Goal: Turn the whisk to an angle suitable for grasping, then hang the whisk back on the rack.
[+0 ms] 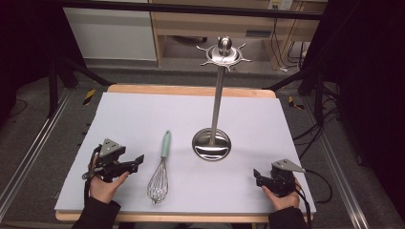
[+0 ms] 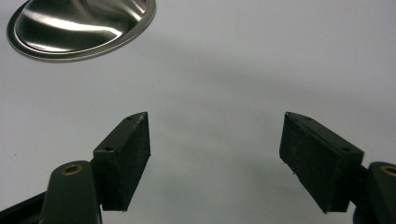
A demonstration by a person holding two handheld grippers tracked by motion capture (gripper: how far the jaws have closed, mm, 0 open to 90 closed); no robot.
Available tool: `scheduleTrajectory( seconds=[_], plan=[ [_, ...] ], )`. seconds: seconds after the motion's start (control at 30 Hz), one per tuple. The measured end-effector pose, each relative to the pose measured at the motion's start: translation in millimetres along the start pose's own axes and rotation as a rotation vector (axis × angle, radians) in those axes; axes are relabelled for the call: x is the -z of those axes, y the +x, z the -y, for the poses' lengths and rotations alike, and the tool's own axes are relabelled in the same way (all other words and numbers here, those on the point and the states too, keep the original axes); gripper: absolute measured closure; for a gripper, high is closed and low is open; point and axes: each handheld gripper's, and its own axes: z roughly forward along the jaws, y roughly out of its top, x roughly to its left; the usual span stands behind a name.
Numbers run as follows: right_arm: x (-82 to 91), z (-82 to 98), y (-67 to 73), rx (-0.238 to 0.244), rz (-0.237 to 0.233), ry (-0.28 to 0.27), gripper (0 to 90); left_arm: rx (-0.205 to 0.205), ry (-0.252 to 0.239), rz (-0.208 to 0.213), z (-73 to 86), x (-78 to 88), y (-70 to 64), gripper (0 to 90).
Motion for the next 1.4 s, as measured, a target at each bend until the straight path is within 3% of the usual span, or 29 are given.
scheduleTrajectory(
  seconds=[0.17,0.93,1.4],
  plan=[
    [0.3,0.2,0.8,-0.001,-0.008,-0.003,25.2,-0.014,-0.006,0.01,-6.3,0.3,-9.0,20.9],
    [2.2,0.6,0.0,0.007,-0.008,-0.02,25.8,-0.032,-0.003,0.027,-28.8,-8.7,-24.2,22.0],
    [0.5,0.2,0.4,0.002,-0.019,-0.014,26.8,-0.072,0.02,0.041,-43.1,-19.6,-37.4,25.0]
  ],
)
